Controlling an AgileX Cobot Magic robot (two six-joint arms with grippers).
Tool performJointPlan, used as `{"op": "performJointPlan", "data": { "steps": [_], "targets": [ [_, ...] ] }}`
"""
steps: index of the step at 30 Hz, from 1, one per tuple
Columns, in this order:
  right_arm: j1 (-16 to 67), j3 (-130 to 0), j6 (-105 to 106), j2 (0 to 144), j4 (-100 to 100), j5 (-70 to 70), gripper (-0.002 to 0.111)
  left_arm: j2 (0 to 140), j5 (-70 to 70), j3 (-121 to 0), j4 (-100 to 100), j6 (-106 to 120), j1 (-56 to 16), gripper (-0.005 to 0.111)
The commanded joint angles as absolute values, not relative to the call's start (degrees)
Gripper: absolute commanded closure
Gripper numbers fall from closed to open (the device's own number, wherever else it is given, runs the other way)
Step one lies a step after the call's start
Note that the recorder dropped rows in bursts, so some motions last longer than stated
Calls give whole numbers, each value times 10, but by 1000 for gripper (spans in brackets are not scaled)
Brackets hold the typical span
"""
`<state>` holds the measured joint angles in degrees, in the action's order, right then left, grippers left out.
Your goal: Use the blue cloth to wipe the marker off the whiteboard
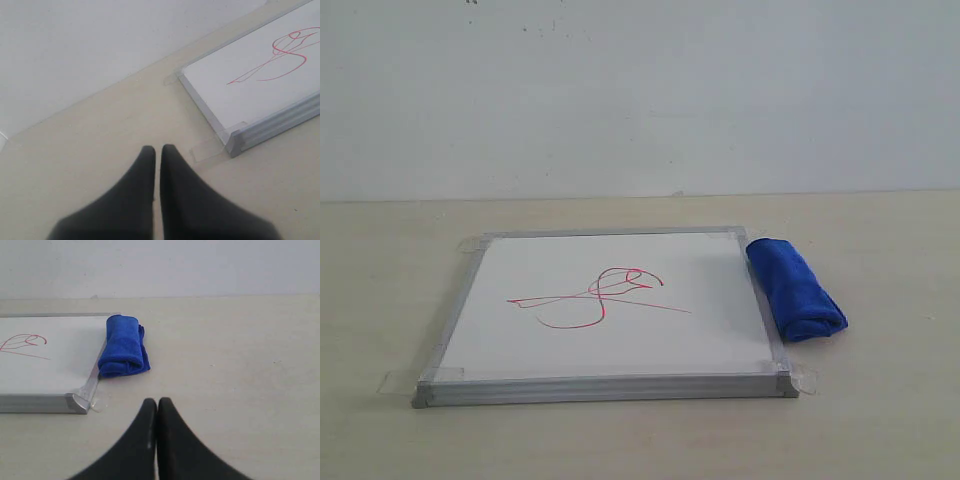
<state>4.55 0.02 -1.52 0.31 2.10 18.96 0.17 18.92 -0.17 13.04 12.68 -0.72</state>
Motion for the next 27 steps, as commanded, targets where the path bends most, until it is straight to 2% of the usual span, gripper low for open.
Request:
{"op": "performJointPlan", "data": {
  "steps": [1, 20, 27],
  "targets": [
    [46, 0, -13, 0, 20, 186, 109, 0, 188, 0, 133, 130, -6, 103],
    [46, 0, -13, 0, 20, 181, 109, 0, 188, 0, 133, 130, -6, 103],
    [46, 0, 4, 0, 18, 97, 109, 0, 188, 0, 133, 130, -6, 103]
  ]
}}
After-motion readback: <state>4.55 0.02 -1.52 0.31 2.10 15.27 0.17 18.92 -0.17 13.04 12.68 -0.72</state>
